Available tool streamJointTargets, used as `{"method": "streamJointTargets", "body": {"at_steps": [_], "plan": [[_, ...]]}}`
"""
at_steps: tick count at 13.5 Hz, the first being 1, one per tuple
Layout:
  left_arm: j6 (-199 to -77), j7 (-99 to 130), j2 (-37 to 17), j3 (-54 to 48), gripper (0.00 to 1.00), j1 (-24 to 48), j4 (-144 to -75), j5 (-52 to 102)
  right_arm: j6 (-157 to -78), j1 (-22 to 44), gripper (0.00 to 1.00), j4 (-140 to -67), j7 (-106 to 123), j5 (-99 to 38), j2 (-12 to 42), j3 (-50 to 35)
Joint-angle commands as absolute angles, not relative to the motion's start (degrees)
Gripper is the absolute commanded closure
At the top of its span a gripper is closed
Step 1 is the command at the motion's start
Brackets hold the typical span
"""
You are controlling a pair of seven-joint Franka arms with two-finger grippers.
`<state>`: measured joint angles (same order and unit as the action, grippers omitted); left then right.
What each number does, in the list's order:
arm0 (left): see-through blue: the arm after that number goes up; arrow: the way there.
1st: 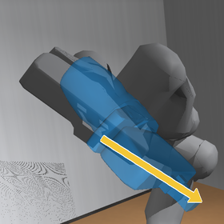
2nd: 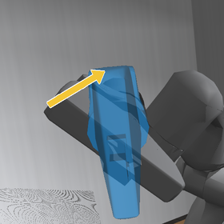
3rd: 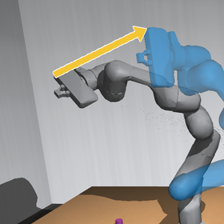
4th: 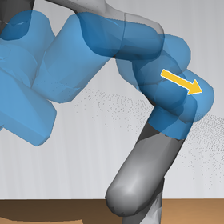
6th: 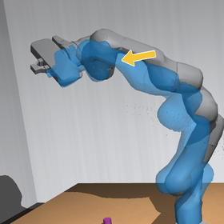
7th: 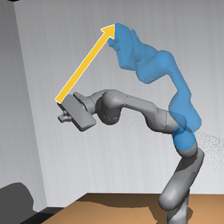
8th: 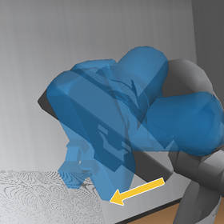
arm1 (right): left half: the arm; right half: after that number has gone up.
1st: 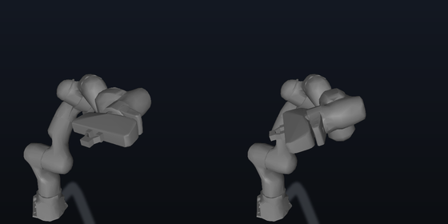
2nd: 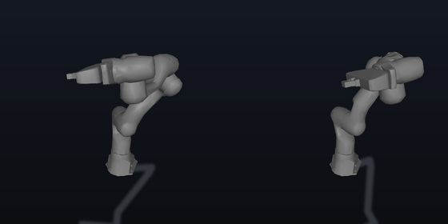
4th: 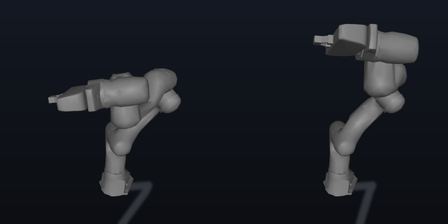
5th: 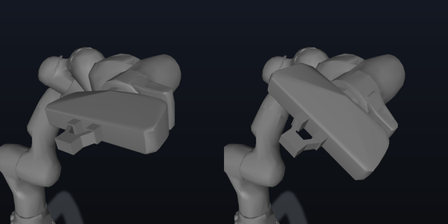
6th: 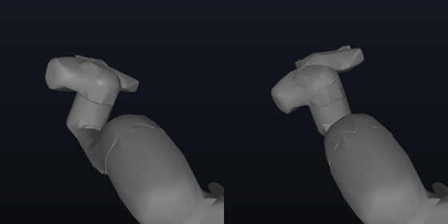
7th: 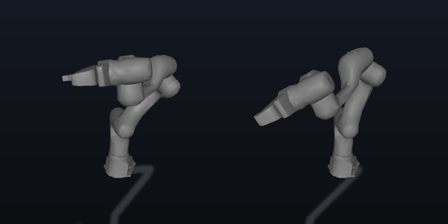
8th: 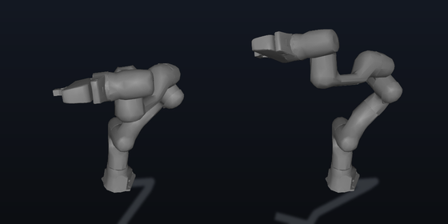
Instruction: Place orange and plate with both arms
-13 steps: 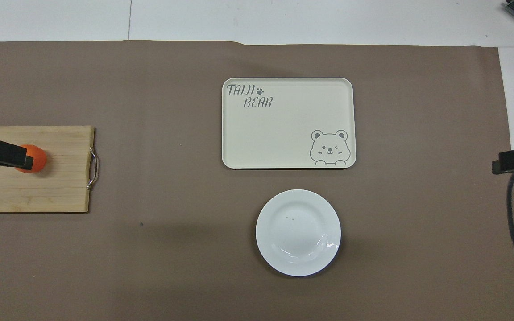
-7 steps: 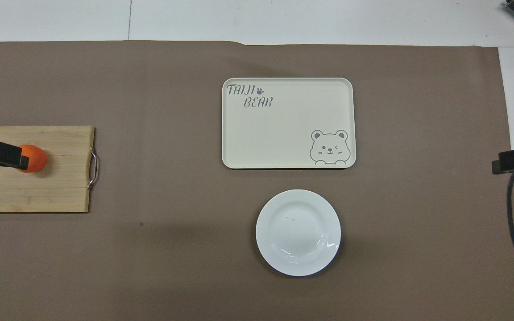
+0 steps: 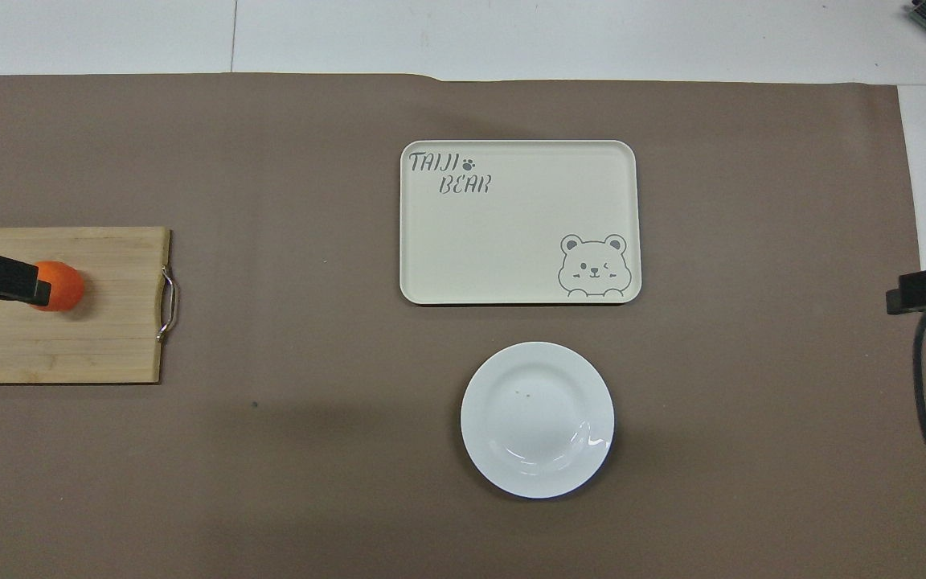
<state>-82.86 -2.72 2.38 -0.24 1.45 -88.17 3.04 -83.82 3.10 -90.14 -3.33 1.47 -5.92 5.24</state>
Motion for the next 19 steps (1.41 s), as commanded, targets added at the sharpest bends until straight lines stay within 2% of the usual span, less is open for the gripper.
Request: {"method": "streamJointTargets", "body": {"at_steps": [1, 9, 19], "plan": [[-82.7, -2.1, 3.4, -0.6, 0.00, 1.1, -89.0, 1.9, -83.3, 2.7, 0.00, -89.7, -3.7, 1.1, -5.8, 5.3], [-82.5, -2.2, 3.4, -0.6, 0.00, 1.3, -89.1, 1.9, -83.8, 2.8, 0.00, -89.7, -3.5, 1.1, -5.7, 5.3], [-82.3, -1.9, 3.4, -0.6, 0.00, 1.1, -89.1, 1.9, -84.0, 2.2, 0.00, -86.8, -3.4, 1.0, -1.8, 5.5]]}}
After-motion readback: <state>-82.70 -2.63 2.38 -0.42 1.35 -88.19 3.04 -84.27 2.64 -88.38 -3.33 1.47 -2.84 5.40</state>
